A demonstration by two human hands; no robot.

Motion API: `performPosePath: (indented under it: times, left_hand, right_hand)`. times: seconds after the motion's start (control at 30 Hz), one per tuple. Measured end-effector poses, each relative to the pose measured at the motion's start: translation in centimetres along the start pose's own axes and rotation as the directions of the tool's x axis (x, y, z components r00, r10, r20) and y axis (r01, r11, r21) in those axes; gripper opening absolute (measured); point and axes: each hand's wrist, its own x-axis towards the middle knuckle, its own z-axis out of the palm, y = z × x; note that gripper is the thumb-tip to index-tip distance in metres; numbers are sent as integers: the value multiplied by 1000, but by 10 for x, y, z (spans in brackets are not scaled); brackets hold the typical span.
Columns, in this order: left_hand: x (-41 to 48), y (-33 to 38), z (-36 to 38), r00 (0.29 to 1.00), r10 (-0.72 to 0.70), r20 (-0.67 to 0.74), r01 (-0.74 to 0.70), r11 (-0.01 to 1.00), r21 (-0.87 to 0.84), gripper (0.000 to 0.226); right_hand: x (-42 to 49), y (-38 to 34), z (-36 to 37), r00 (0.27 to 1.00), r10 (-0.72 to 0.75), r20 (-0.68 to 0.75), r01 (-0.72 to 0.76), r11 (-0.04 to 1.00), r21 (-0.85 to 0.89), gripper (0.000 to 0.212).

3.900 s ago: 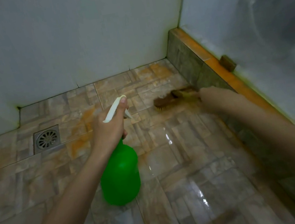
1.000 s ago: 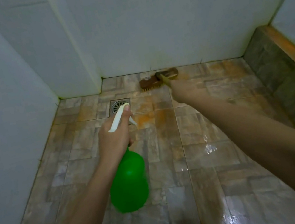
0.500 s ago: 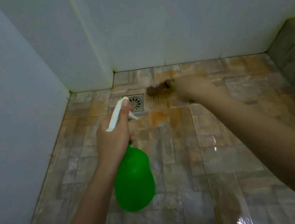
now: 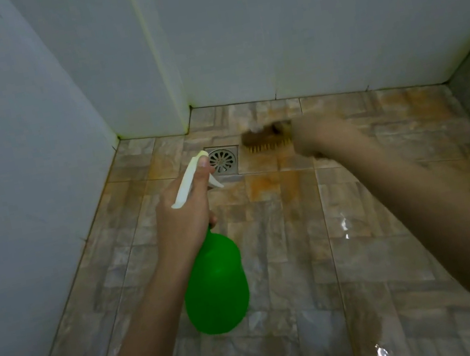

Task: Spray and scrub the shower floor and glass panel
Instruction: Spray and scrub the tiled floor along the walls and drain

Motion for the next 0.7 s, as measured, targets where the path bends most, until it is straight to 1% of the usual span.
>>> performPosePath:
  times: [0.07, 0.1, 0.13, 0.2, 0.27, 0.3, 0.33, 0.4, 0.43, 0.47, 0.53, 0.57, 0.6, 0.63, 0.67, 0.7]
  left_hand:
    - [-1, -1, 2, 1000, -2, 9, 2, 1000, -22, 47]
    - [-1, -1, 2, 1000, -4, 10, 5, 999, -38, 46]
    - [0, 0, 2, 1000, -7, 17, 8, 999, -49, 47]
    - [1, 1, 3, 999, -18, 31, 20, 998, -66, 50]
    - [2, 5, 4, 999, -31, 25, 33, 997, -72, 44]
    - [3, 6, 5, 999, -39, 16, 40, 997, -69, 41]
    - [4, 7, 6, 999, -41, 13, 42, 997, -66, 40]
    - [4, 8, 10, 999, -24, 20, 25, 999, -44, 41]
    - [3, 8, 11, 1000, -16, 21, 17, 999, -38, 41]
    - [2, 9, 12, 1000, -12, 19, 13, 999, -38, 42]
    - [2, 8, 12, 1000, -14, 18, 15, 999, -33, 43]
    - [2, 7, 12, 1000, -16, 19, 17, 999, -32, 42]
    - [2, 7, 12, 1000, -19, 22, 19, 999, -36, 43]
    - [1, 8, 11, 1000, -19, 23, 20, 999, -42, 44]
    - [0, 9, 9, 1000, -19, 23, 20, 999, -49, 47]
    - [0, 9, 8, 1000, -19, 24, 20, 998, -51, 51]
  right_hand:
    - [26, 8, -10, 998, 3, -63, 4, 994, 107, 46]
    - [31, 10, -17, 997, 2, -76, 8, 991, 130, 45]
    - [26, 11, -21, 998, 19, -55, -11, 989, 145, 39]
    - [-1, 10, -19, 999, 28, -27, -23, 989, 149, 16]
    - [-39, 1, -9, 999, 13, 39, -16, 996, 85, 16]
    - [-43, -2, -3, 999, -7, 41, 3, 997, 82, 20]
    - [-33, -1, 2, 999, -33, 29, 31, 997, 73, 31]
    - [4, 9, 7, 998, -52, -36, 55, 994, 97, 64]
    - [18, 15, 4, 997, -31, -69, 40, 992, 121, 71]
    - [29, 20, 0, 996, 10, -90, 5, 987, 160, 64]
    - [26, 26, -16, 995, 91, -35, -83, 978, 191, 28]
    - [14, 26, -21, 994, 106, -7, -103, 978, 182, 14]
    - [1, 26, -21, 993, 118, 25, -120, 985, 122, 11]
    - [-13, 25, -17, 990, 137, 37, -140, 985, 98, 11]
    - [-20, 25, -9, 991, 132, 26, -134, 987, 84, 17]
    - [-17, 29, 1, 993, 114, -1, -114, 992, 54, 29]
